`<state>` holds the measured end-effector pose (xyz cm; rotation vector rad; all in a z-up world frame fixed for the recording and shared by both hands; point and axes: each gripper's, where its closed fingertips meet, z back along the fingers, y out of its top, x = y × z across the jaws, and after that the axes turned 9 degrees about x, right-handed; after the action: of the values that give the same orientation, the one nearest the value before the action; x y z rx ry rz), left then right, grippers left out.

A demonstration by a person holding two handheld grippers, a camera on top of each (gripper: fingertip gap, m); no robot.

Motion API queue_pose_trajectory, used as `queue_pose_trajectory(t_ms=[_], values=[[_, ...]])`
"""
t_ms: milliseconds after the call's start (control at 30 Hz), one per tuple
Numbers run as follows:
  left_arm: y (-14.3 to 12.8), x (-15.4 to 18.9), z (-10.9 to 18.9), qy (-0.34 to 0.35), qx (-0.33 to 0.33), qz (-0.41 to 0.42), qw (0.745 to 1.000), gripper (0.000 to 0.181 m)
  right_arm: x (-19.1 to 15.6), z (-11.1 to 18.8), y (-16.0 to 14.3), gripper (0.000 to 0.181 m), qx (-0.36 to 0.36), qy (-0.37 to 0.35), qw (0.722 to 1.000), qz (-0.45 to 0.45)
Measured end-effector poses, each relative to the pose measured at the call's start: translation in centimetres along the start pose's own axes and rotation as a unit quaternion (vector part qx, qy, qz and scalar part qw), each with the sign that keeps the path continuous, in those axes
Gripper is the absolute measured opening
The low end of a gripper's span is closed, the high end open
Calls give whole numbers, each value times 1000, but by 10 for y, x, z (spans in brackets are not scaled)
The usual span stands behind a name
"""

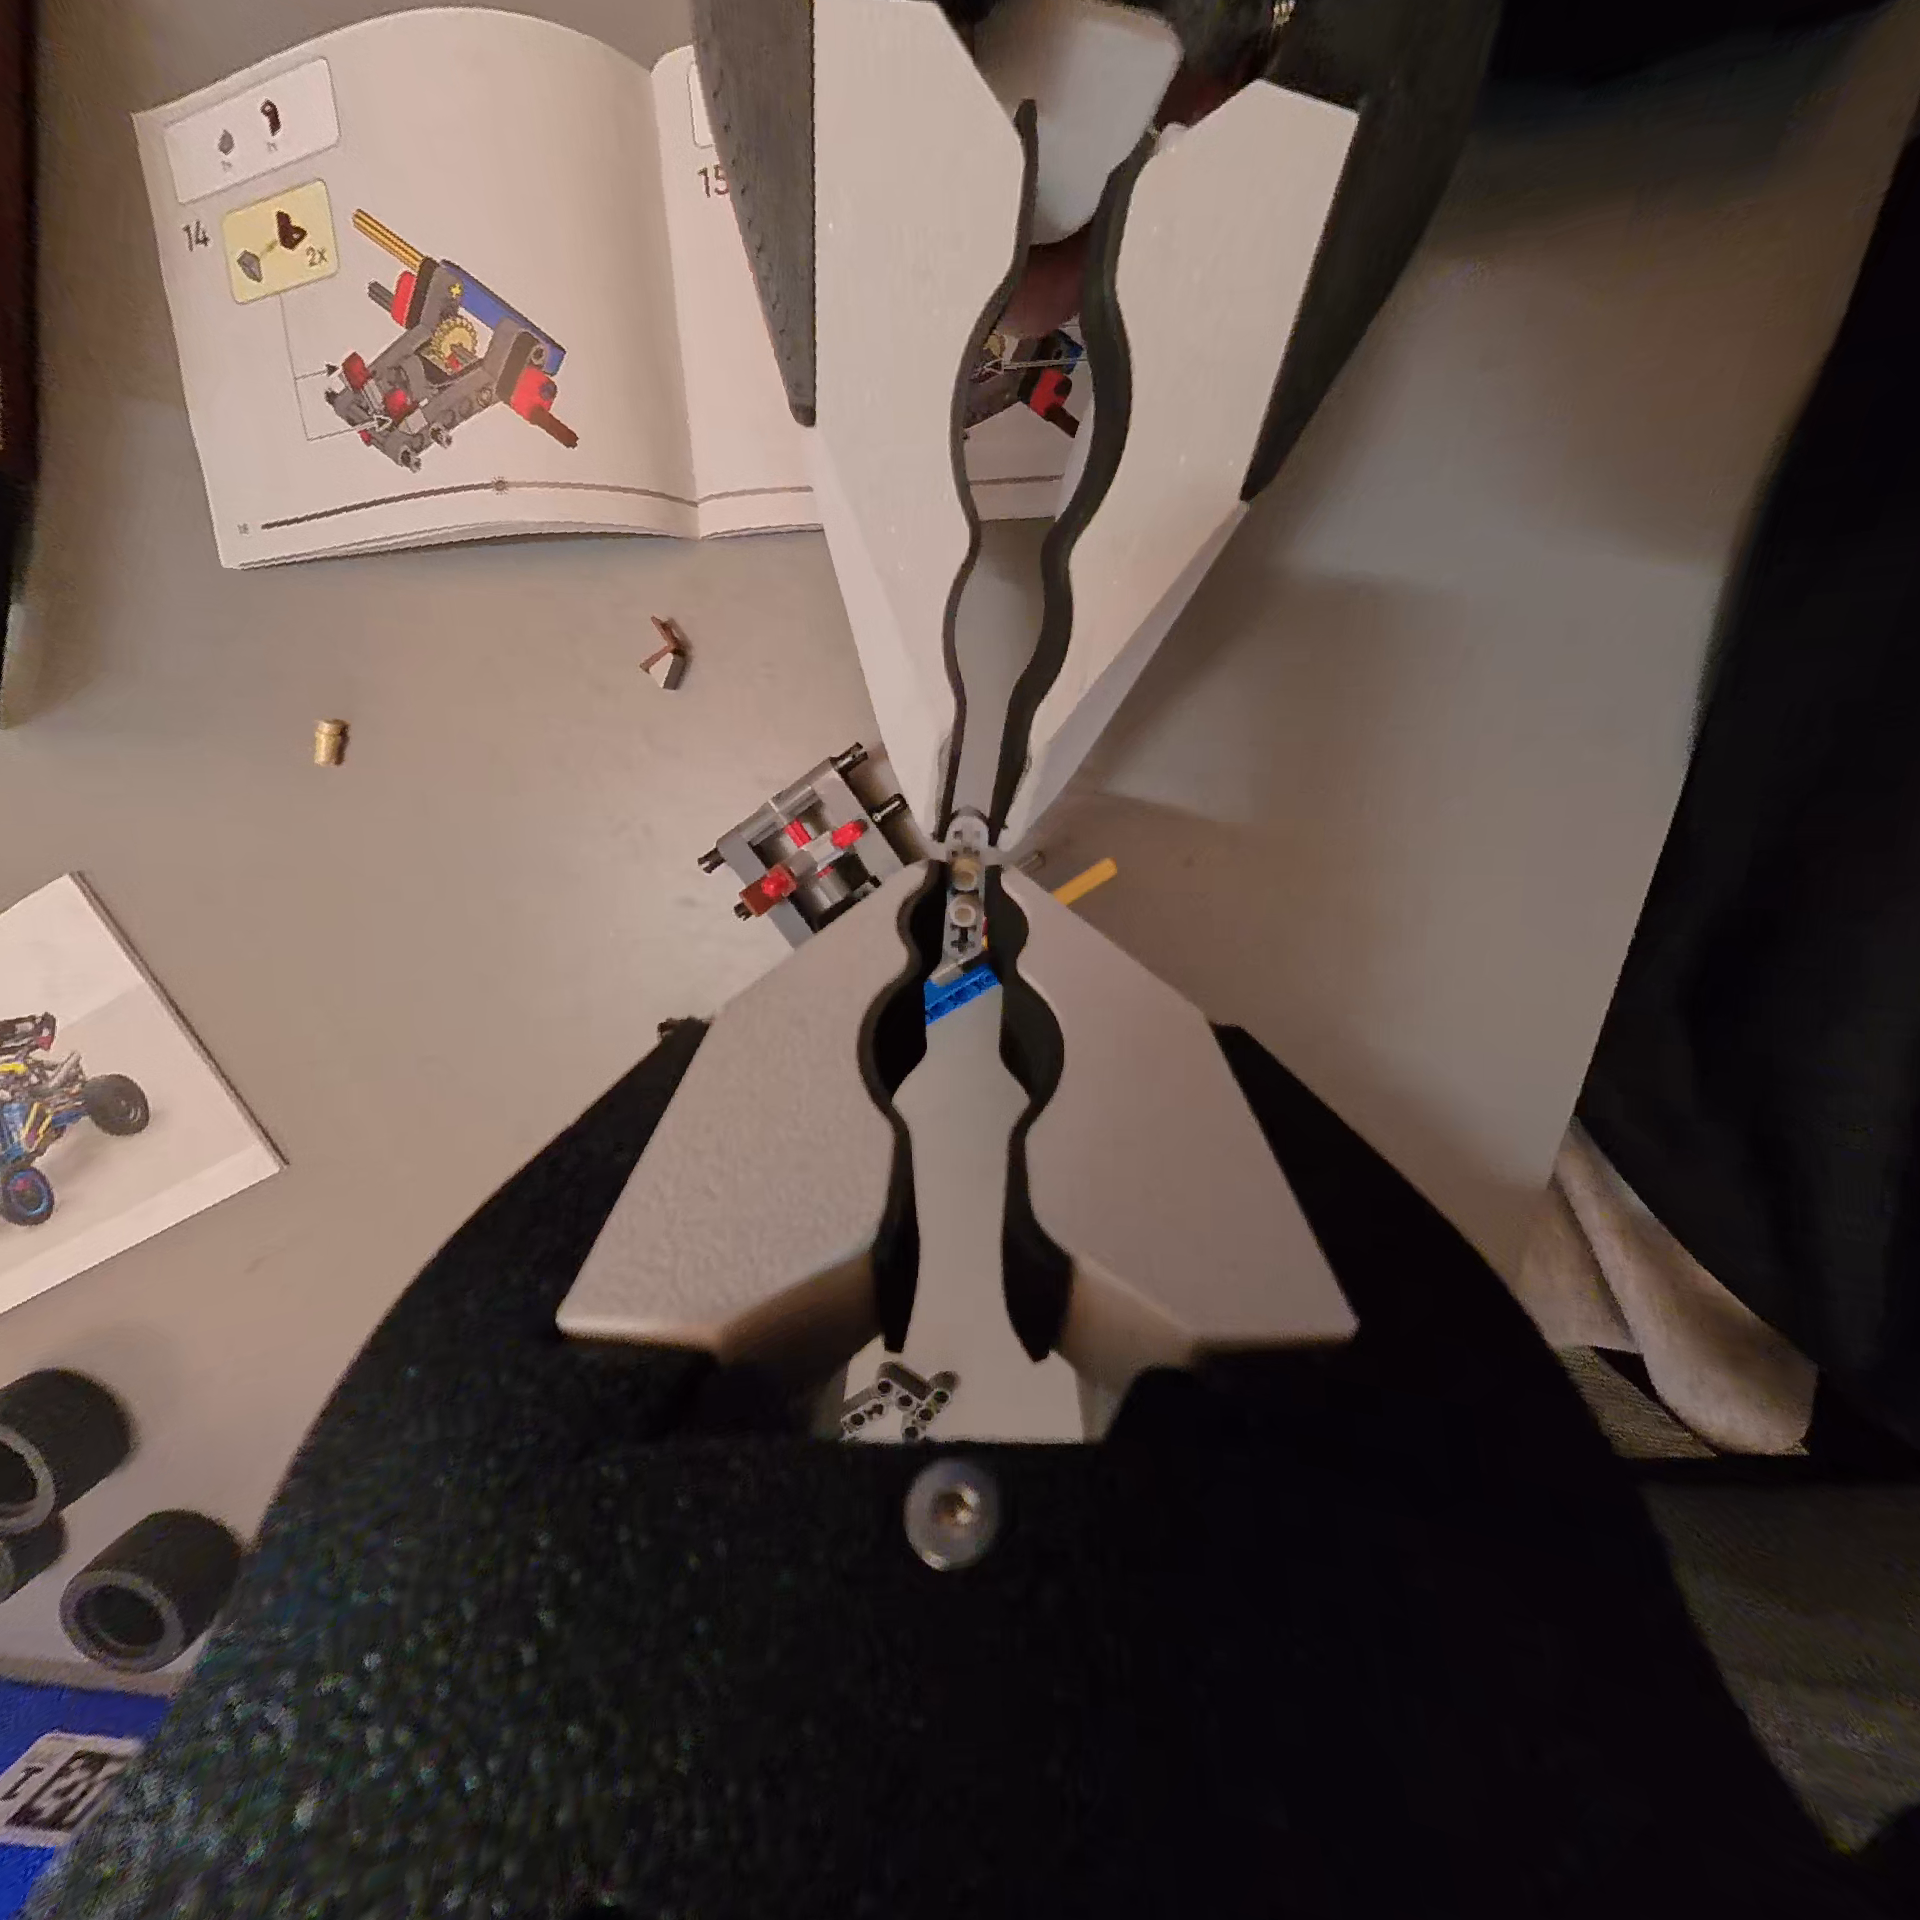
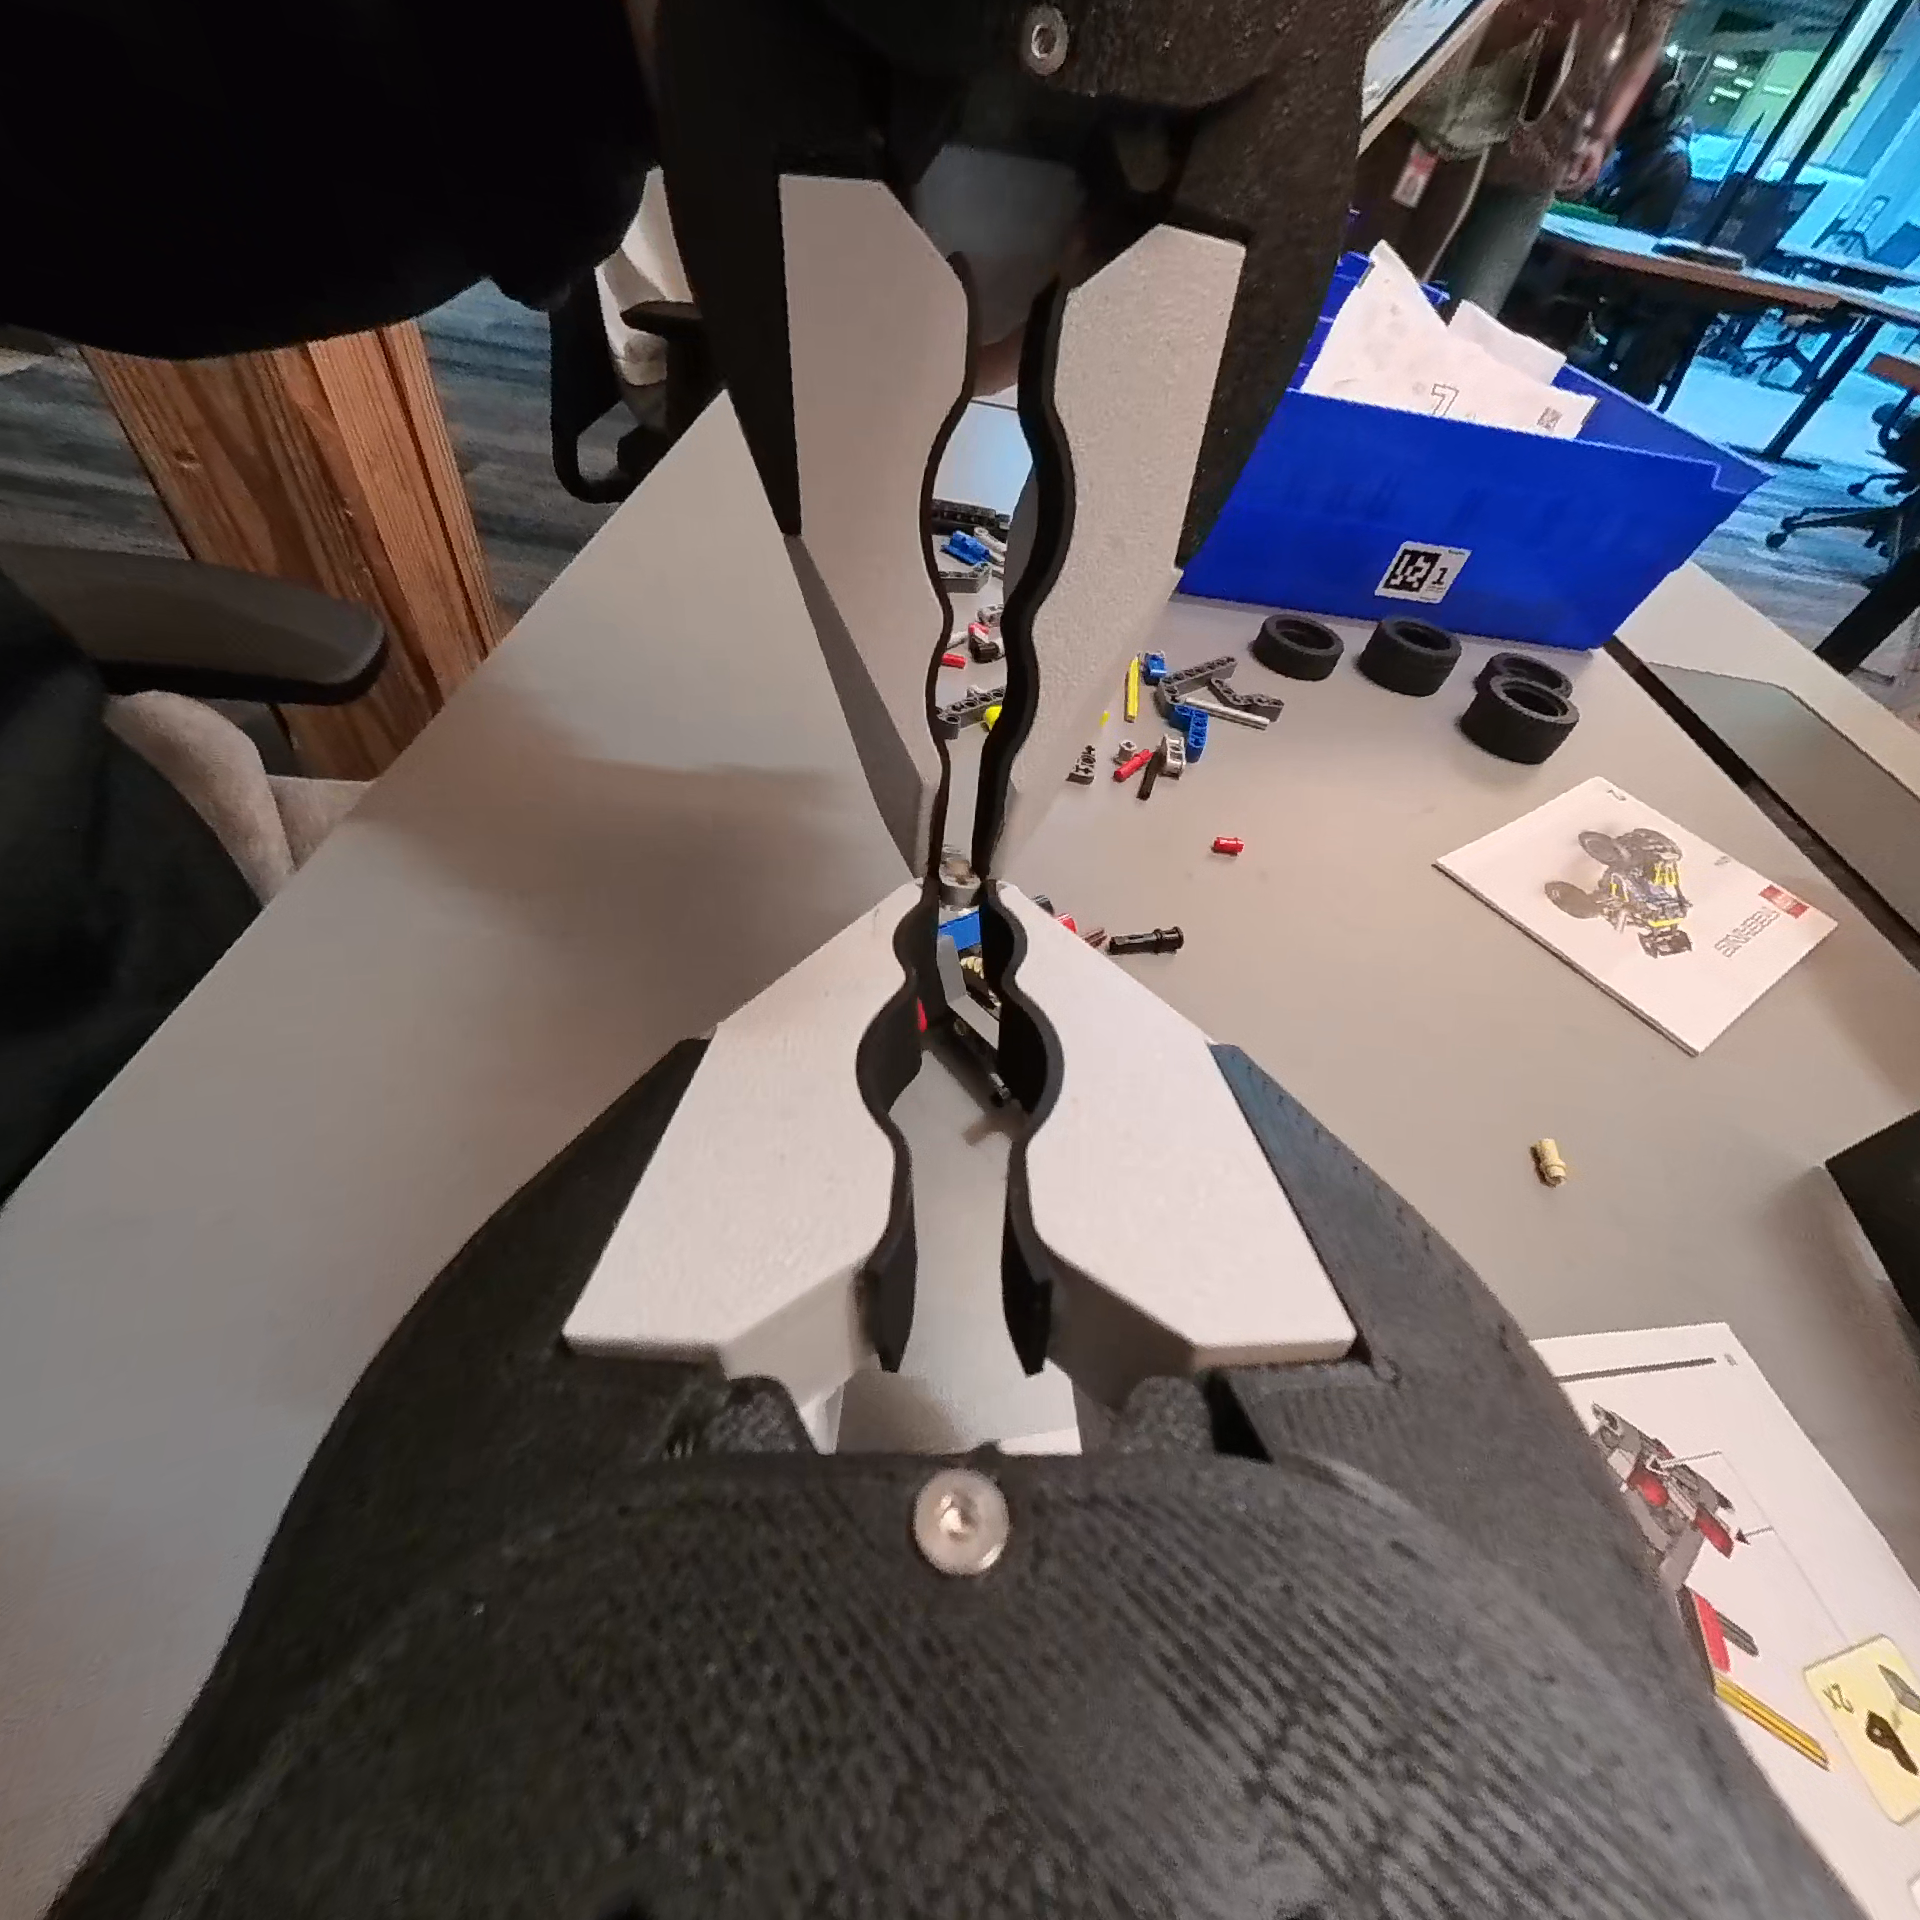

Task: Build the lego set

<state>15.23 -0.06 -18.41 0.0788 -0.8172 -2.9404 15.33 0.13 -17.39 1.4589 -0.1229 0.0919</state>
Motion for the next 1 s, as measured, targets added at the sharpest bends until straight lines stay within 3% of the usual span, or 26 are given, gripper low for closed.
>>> queue_pose_trajectory(t_ms=[133, 367, 533, 833, 1000], values=[[-1, -1, -1, 5, 9, -14, 1000, 5, 0, -1, -1, 5, 4, 1, 1000, -4], [14, 2, 10, -28, 127, 22, 991, 5, 2, 6, 13, 5, 60, 9, 998, -25], [21, 6, 16, -47, 174, 32, 983, 5, -2, 7, 22, 5, 90, 23, 995, -29], [15, -6, 11, -5, 160, 33, 986, 5, 6, 5, 13, 5, 67, -3, 997, -34], [-16, -32, 7, 53, 89, 108, 989, 4, 26, 4, -21, 0, -36, -76, 996, 10]])
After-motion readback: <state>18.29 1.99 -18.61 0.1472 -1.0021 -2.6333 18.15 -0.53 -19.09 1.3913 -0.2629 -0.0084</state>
